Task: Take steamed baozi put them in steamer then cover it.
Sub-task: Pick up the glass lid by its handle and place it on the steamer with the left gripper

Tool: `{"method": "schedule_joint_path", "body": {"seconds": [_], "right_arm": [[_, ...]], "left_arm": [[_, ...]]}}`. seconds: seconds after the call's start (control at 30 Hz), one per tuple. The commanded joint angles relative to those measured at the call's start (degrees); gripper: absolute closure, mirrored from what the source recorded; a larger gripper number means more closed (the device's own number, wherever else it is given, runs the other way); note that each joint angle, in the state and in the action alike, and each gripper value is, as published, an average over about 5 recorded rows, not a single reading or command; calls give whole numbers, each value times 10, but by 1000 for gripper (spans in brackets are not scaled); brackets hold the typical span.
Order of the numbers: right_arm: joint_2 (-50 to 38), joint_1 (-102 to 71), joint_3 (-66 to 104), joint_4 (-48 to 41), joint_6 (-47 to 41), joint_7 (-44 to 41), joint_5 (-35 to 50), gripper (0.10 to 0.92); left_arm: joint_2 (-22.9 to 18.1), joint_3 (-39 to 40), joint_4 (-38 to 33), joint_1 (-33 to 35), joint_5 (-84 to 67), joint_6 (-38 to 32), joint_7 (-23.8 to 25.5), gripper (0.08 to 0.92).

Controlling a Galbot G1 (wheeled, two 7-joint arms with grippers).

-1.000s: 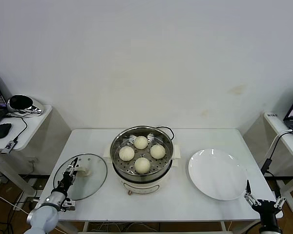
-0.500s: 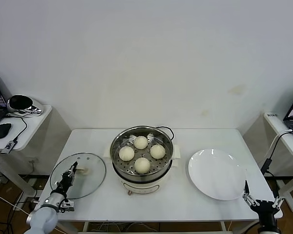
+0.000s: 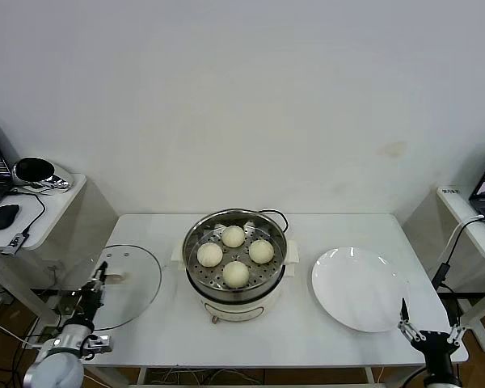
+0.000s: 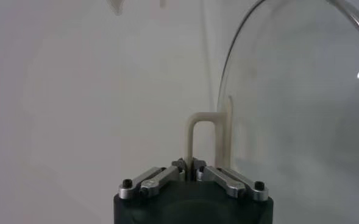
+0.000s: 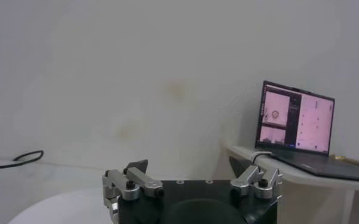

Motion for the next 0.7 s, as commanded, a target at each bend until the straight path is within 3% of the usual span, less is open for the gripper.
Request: {"method": "schedule_joint_path", "body": {"seconds": [0.03,0.33,0.53,0.7], "right_arm": [[1,-3,-4,6,5,1,-14,203],[10,-5,-16,12,11,2,-39,203],[21,-2,-28,11,12,6,-66,203],[38,5,-40,6,14,16,-108,203]], "left_arm": [[29,-65,-250,108,-92,163,111,868],[63,-25,-368,89,-144,213,145,868],[91,75,-378,44,-112,248,152,868],[82,155,-376,-19,-78,274,168,868]]}}
